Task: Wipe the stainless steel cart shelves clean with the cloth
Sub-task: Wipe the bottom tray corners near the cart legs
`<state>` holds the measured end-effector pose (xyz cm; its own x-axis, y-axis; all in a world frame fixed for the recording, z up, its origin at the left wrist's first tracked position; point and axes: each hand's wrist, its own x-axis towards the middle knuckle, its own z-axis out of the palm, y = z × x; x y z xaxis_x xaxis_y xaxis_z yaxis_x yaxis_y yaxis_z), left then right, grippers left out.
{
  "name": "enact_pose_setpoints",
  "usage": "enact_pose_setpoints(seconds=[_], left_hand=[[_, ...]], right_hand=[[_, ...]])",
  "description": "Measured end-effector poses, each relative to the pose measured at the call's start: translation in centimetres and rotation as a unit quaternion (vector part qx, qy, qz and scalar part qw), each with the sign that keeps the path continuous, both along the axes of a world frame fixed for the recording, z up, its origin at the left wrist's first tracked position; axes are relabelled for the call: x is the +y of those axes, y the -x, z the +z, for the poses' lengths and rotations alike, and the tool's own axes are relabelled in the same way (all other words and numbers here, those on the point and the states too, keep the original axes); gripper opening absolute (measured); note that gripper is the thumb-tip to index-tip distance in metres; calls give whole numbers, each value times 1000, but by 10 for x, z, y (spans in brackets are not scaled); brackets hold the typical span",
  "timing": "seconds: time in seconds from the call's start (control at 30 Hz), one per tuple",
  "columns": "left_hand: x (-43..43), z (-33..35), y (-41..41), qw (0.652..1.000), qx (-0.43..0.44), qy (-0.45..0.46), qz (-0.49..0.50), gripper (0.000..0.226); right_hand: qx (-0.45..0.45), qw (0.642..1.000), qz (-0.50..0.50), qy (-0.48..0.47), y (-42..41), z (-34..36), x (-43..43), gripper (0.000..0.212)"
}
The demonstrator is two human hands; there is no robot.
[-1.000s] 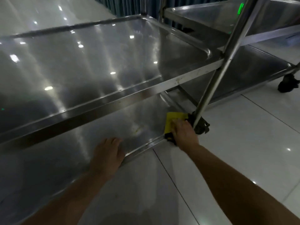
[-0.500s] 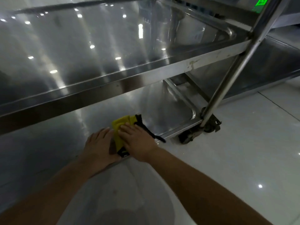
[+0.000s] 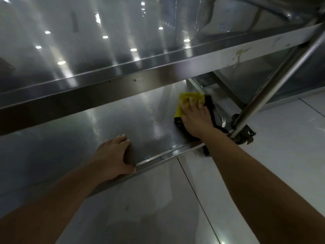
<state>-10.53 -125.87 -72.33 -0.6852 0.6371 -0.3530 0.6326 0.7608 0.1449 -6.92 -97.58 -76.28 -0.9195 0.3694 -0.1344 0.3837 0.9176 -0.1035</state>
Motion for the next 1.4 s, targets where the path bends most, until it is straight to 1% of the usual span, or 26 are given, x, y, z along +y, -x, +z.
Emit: enact_pose_setpoints(seconds=[0.07,0.17,0.23,0.3,0.33,0.4,0.47,0.53,0.57,0.63,0.7,0.8,0.93,1.0,1.1,1.13,1.2,1.3,1.33,1.4], left_hand=[[4,-1,2,1000,6,13,0,100],[6,-3,2,999,13,34,-1,101],[7,-3,1,999,15,41,-10,101],[7,-4,2,999,17,44,-20,100],[7,-4,3,999,18,43,-23,100],[7,-5,4,998,25,42,-30,97],[9,-5,5,998,36,35,-34,87],[11,-5,6,998,40,25,-33,71],[12,-4,6,998,42,23,-33,66],[14,-5,8,998,51,24,-41,61],[14,-6,10,997,57,27,-46,61],[14,-8,12,997,53,21,-49,63],[13,-10,13,997,51,27,-53,66],[12,-10,12,997,49,17,-52,63],[12,-8,11,998,42,14,-47,59],[13,-9,11,998,40,16,-47,59],[12,-10,11,998,28,16,-44,62],[11,-10,9,999,26,16,-39,65],[10,-10,8,998,33,18,-40,64],[8,-10,6,998,36,17,-40,62]], right_hand=[[13,998,62,-8,-1,-4,-38,57],[22,988,150,27,-5,-10,-90,60],[25,981,189,32,-4,-14,-94,61],[32,980,197,13,7,-15,-74,61],[32,982,185,-1,15,-15,-59,62],[24,991,131,-10,33,-13,-26,64],[11,997,72,-11,54,-10,13,64],[-7,999,28,-14,71,-6,45,64],[-12,1000,14,-10,76,-5,55,64],[-9,1000,-4,3,79,-8,60,64],[19,1000,-18,3,65,-11,53,64],[55,998,-15,-7,15,-12,45,63],[61,998,-27,-17,-57,-11,32,74],[76,996,-42,-27,-75,-14,23,78],[119,990,-79,-3,-88,-16,-1,74],[140,987,-73,8,-91,-17,-16,70],[170,984,-26,35,-100,-20,-51,62],[162,982,74,71,-107,-23,-89,61],[162,979,109,63,-107,-25,-90,62],[157,973,169,12,-105,-26,-74,65]])
